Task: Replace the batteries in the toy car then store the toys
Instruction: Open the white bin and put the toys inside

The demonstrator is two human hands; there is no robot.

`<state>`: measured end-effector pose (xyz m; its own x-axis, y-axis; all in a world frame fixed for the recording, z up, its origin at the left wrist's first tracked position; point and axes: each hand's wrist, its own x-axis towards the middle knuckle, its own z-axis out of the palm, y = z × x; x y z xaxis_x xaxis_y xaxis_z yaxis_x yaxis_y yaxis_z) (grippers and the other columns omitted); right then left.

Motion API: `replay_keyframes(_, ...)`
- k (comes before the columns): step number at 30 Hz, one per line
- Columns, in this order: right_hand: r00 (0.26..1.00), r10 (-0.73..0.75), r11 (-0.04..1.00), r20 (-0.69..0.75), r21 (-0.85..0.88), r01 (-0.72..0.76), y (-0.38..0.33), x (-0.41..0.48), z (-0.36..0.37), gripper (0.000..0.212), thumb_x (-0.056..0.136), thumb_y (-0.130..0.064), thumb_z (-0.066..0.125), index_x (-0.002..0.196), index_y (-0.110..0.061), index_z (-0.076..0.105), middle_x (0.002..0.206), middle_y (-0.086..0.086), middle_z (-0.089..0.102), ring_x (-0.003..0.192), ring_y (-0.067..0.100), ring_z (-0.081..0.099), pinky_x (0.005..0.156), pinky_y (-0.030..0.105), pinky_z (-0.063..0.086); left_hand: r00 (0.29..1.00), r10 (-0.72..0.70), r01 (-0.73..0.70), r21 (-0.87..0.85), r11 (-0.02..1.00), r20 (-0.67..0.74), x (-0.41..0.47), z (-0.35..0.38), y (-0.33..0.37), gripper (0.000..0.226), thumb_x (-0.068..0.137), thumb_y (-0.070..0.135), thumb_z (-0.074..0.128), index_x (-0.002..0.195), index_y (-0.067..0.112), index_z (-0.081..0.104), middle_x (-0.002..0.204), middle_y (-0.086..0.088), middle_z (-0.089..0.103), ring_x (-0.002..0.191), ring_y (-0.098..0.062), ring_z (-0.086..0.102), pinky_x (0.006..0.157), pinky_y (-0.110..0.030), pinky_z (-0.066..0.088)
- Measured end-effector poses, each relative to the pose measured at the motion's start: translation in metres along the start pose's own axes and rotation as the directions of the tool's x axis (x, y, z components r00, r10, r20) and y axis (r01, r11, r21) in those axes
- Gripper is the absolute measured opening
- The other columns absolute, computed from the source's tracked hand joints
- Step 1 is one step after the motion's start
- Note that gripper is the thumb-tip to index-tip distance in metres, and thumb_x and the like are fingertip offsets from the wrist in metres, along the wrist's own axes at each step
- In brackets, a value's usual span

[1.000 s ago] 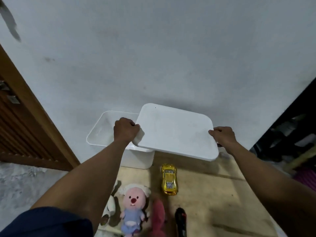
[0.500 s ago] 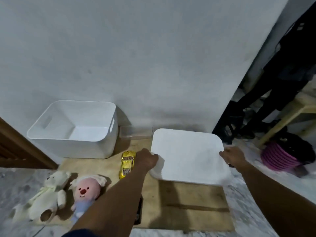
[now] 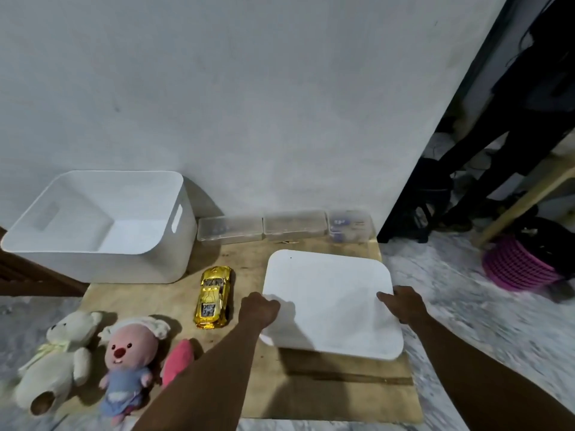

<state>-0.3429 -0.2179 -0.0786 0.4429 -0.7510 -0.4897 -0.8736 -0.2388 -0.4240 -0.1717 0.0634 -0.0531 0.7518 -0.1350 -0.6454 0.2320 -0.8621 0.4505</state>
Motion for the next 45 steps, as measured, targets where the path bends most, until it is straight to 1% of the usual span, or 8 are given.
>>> replay_keyframes(6, 0.988, -0.034, 0.999, -0.152, 0.018, 0.037, -0.008, -0.016, 0.001, 0.064, 0.086, -0.036, 0.072, 0.139, -0.007, 0.053, 0.137, 0.022, 0.054, 0.126, 0.038, 0.054, 0.102, 0.044, 0.046, 0.998, 0.039, -0.038, -0.021, 0.999, 0.056, 0.0, -0.01, -0.004, 0.061, 0.087, 0.038, 0.062, 0.135, 0.004, 0.05, 0.133, -0.016, 0.056, 0.115, -0.035, 0.057, 0.09, -0.043, 0.057)
replay_keyframes(12, 0.878, -0.261, 0.937, -0.401, 0.114, 0.331, -0.073, -0.08, 0.024, 0.025, 0.087, -0.015, 0.07, 0.112, -0.018, 0.067, 0.1, 0.003, 0.066, 0.083, 0.022, 0.064, 0.079, 0.03, 0.047, 0.976, 0.215, -0.212, -0.116, 0.97, 0.018, -0.014, -0.048, -0.015, 0.058, 0.086, 0.034, 0.065, 0.139, 0.014, 0.05, 0.135, -0.012, 0.059, 0.115, -0.032, 0.061, 0.09, -0.038, 0.056)
replay_keyframes(16, 0.865, -0.392, 0.877, -0.312, 0.157, 0.454, -0.135, -0.128, 0.07, 0.018, 0.087, -0.012, 0.069, 0.101, -0.023, 0.069, 0.085, -0.005, 0.068, 0.073, 0.015, 0.066, 0.08, 0.032, 0.055, 0.946, 0.304, -0.315, -0.097, 0.944, -0.11, -0.025, -0.1, -0.051, 0.035, 0.085, 0.032, 0.067, 0.118, 0.019, 0.065, 0.118, -0.005, 0.065, 0.109, -0.026, 0.063, 0.087, -0.024, 0.047)
replay_keyframes(21, 0.843, -0.528, 0.814, -0.102, 0.221, 0.537, -0.212, -0.202, 0.144, 0.018, 0.09, -0.015, 0.068, 0.106, -0.024, 0.07, 0.091, -0.003, 0.07, 0.078, 0.011, 0.065, 0.069, 0.023, 0.05, 0.918, 0.268, -0.295, -0.052, 0.954, -0.291, -0.028, -0.18, -0.123, 0.012, 0.077, 0.03, 0.055, 0.078, 0.028, 0.067, 0.086, 0.0, 0.074, 0.085, -0.023, 0.071, 0.074, -0.031, 0.058)
replay_keyframes(27, 0.764, -0.639, 0.763, 0.092, 0.204, 0.614, -0.282, -0.28, 0.237, 0.044, 0.086, -0.034, 0.075, 0.127, -0.027, 0.06, 0.117, 0.001, 0.062, 0.097, 0.017, 0.064, 0.073, 0.017, 0.051, 0.84, 0.28, -0.217, 0.185, 0.959, -0.465, -0.013, -0.259, -0.202, 0.021, 0.085, 0.03, 0.058, 0.103, 0.027, 0.069, 0.111, -0.001, 0.068, 0.105, -0.023, 0.063, 0.085, -0.033, 0.052)
replay_keyframes(35, 0.828, -0.499, 0.794, 0.256, -0.248, 0.555, -0.322, -0.314, 0.319, 0.088, 0.075, -0.048, 0.078, 0.148, -0.029, 0.033, 0.148, 0.004, 0.034, 0.135, 0.033, 0.035, 0.104, 0.043, 0.042, 0.976, 0.062, 0.026, 0.399, 0.917, -0.206, 0.025, -0.287, -0.288, 0.076, 0.079, 0.059, 0.061, 0.145, 0.041, 0.026, 0.14, -0.006, 0.045, 0.13, -0.03, 0.043, 0.102, -0.05, 0.035)
replay_keyframes(40, 0.855, -0.478, 0.805, 0.201, -0.288, 0.518, -0.323, -0.307, 0.34, 0.088, 0.075, -0.04, 0.077, 0.148, -0.039, 0.029, 0.154, -0.002, 0.026, 0.137, 0.03, 0.03, 0.099, 0.049, 0.047, 0.991, 0.074, -0.036, 0.308, 0.951, -0.111, 0.036, -0.277, -0.301, 0.103, 0.077, 0.053, 0.066, 0.153, 0.044, -0.002, 0.139, -0.008, 0.053, 0.125, -0.032, 0.054, 0.1, -0.047, 0.039)
replay_keyframes(45, 0.771, -0.636, 0.759, 0.035, -0.153, 0.633, -0.329, -0.314, 0.33, 0.078, 0.073, -0.045, 0.075, 0.142, -0.03, 0.042, 0.139, -0.005, 0.049, 0.121, 0.024, 0.044, 0.092, 0.035, 0.043, 0.961, 0.216, -0.168, 0.258, 0.952, -0.172, 0.037, -0.283, -0.306, 0.101, 0.077, 0.052, 0.063, 0.154, 0.043, -0.002, 0.135, -0.004, 0.057, 0.121, -0.03, 0.057, 0.103, -0.048, 0.043)
